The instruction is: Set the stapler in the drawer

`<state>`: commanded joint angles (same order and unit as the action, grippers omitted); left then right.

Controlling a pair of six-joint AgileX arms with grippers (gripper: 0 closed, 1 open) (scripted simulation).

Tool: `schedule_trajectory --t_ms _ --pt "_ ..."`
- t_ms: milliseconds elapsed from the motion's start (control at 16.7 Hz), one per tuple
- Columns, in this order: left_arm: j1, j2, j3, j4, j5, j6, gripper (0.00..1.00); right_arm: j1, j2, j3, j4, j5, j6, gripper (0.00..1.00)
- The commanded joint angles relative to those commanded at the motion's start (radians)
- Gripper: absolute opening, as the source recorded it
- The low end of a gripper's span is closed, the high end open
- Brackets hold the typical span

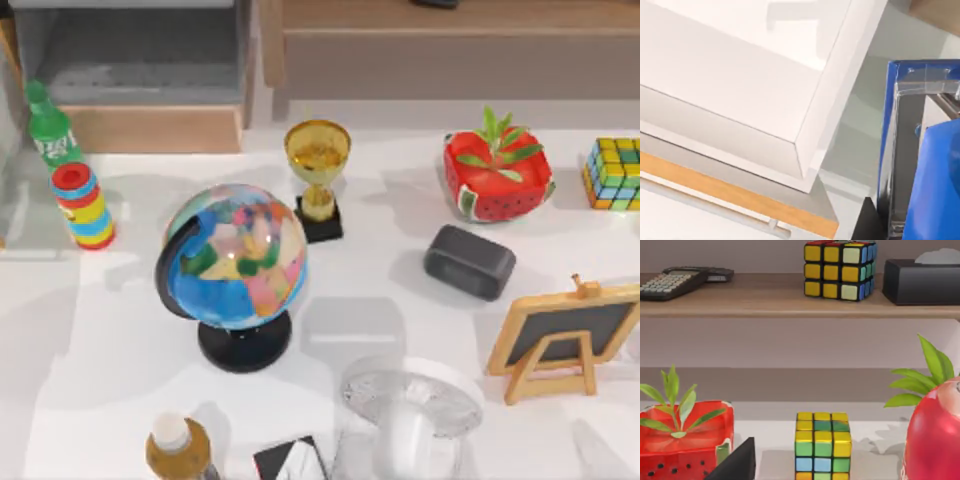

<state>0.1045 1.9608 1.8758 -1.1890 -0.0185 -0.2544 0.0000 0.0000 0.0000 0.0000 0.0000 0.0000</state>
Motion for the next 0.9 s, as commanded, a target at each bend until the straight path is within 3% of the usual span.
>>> schedule_trajectory --t_ms 480,900 --pt "0.199 0.487 0.542 -0.147 0.013 0.424 0.0 0.0 0.0 0.0 0.0 0.0 0.0 1.0" --pt "0.21 0.713 0.711 -0.273 0.0 0.632 0.0 0.0 0.0 0.0 0.0 0.0 0.0 1.0"
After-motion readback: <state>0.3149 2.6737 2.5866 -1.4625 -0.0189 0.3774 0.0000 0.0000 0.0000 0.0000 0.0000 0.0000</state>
